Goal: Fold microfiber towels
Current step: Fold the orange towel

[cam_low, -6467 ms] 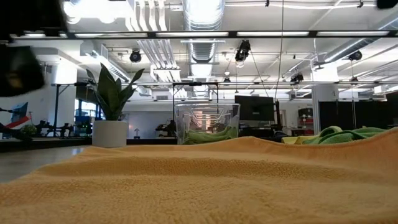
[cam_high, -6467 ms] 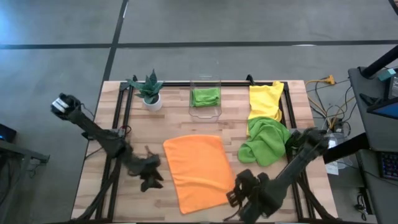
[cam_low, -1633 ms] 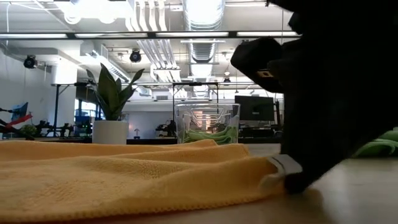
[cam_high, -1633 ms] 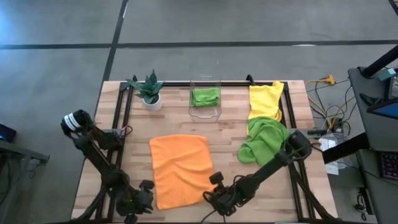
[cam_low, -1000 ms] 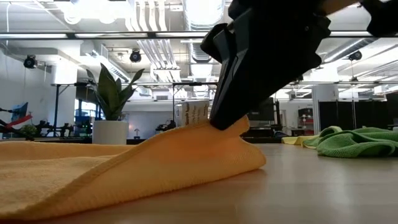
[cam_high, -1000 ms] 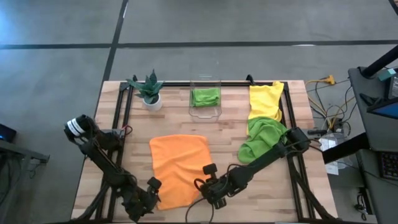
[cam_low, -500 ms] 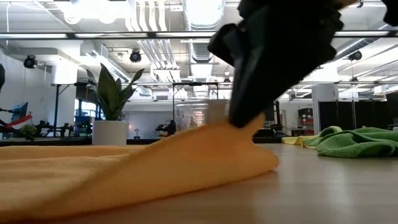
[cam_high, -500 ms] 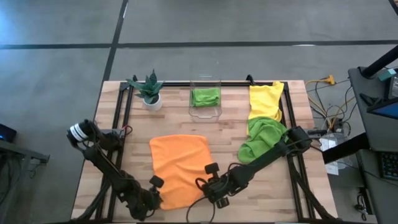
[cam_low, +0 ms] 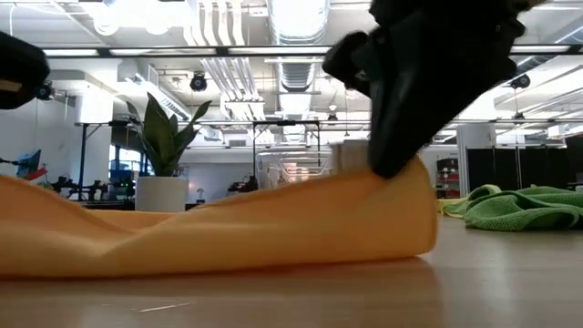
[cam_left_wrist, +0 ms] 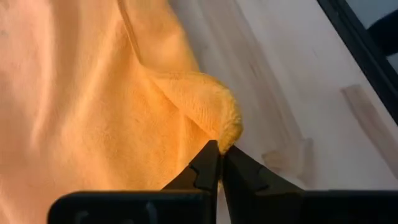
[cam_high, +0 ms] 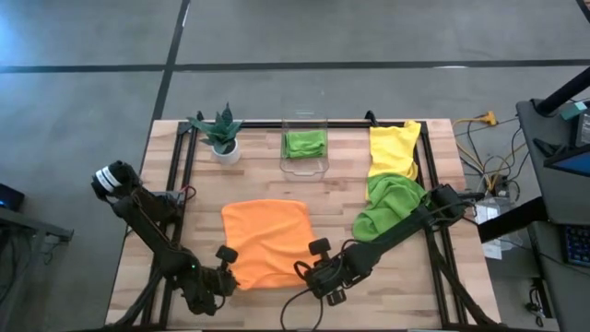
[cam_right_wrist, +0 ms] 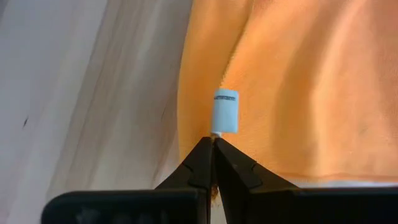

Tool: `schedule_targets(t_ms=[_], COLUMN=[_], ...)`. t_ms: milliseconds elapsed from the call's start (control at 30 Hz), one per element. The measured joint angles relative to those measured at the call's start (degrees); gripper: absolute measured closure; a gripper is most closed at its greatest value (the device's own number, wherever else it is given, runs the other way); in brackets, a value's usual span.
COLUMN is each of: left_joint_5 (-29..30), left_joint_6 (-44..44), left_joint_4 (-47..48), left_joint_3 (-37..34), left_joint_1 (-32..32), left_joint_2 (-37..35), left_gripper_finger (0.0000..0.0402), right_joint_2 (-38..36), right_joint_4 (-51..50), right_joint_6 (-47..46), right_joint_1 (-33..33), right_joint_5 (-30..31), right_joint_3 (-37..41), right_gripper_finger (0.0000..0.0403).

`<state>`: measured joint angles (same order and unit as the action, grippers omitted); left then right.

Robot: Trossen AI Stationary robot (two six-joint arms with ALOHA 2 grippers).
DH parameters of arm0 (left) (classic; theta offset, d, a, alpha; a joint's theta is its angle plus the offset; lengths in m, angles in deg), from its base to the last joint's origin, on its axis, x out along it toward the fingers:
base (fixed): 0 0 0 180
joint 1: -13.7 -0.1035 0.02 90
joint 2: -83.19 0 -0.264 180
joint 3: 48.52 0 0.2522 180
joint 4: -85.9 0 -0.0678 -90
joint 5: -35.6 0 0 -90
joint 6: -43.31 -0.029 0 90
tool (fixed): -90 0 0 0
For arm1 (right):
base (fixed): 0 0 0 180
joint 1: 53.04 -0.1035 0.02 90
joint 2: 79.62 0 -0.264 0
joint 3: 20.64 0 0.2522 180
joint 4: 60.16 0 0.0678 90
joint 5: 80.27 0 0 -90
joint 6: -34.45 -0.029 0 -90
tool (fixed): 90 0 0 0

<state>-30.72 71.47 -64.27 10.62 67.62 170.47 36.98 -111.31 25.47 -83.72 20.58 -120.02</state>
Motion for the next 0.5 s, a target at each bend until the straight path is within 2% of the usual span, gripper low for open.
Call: schedule_targets(t_ms=[233, 500], left_joint_5=[0.04, 0.25], left_joint_6=[-0.02, 0.04], left_joint_4=[-0.29, -0.98], left_joint_3=[-0.04, -0.04], left_joint_1=[-1.02, -1.43], left_joint_2=[0.02, 0.02], left_gripper_finger=[0.0401, 0.0401], right_joint_2=[0.0, 0.0], right_joint_4=[0.69, 2.05], right_joint_6=[-2.7, -4.57], right_joint_1=[0.22, 0.21], right_joint_5=[-8.23, -8.46], right_joint_3=[2.92, 3.25], right_gripper_finger=[0.0378, 0.0302])
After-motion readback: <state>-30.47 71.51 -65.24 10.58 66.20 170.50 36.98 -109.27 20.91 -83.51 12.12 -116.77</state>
